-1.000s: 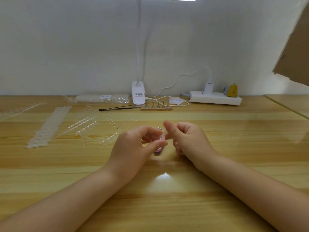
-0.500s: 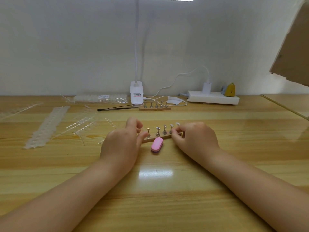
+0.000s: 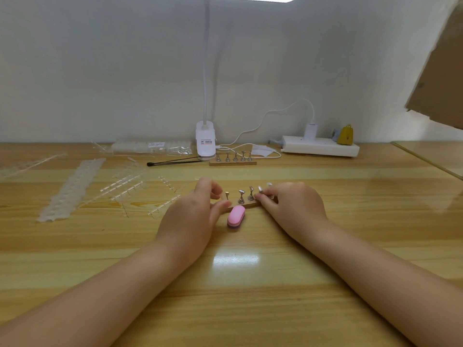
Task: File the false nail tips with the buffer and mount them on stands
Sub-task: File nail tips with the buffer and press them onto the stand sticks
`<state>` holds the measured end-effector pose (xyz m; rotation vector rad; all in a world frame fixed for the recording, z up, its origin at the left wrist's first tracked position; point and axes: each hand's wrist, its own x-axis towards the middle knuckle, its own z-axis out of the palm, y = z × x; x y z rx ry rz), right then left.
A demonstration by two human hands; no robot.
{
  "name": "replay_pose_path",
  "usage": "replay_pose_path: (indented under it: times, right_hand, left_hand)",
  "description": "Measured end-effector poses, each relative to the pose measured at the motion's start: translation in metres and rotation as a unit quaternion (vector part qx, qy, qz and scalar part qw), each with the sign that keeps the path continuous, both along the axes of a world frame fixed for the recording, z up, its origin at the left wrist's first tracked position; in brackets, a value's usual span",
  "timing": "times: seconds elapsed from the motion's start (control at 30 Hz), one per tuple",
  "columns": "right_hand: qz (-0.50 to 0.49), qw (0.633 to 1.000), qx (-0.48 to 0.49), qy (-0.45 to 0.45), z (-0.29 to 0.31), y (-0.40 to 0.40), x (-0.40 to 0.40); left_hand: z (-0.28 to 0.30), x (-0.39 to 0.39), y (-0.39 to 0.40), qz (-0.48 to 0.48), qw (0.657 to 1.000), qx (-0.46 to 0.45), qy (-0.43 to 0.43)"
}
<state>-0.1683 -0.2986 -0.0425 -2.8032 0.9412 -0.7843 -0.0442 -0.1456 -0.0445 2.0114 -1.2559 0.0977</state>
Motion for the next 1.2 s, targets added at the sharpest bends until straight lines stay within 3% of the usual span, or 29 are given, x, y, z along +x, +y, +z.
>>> replay_pose_path:
  times: [0.1,0.2,0.37,0.57,1.2]
  right_hand:
    - [0.017,0.999,-0.003,-0.038,0.000,0.003,-0.002]
    - [0.059,0.987,0.020,-0.150,0.001,0.005,-0.009]
    - [0.155,0.951,0.122,-0.239,0.002,0.020,-0.007]
    - [0.221,0.913,0.229,-0.256,-0.002,0.029,-0.006]
    - [0.277,0.917,0.164,-0.238,-0.004,0.030,-0.006]
  left_hand:
    - [-0.001,0.002,0.000,0.001,1.000,-0.006,-0.010]
    - [0.000,0.001,0.002,-0.006,0.997,-0.065,-0.048]
    - [0.005,-0.006,0.004,-0.046,0.987,-0.141,-0.056]
    - [0.007,-0.008,0.005,-0.067,0.982,-0.169,-0.054]
    - [0.006,-0.008,0.005,-0.080,0.983,-0.157,-0.048]
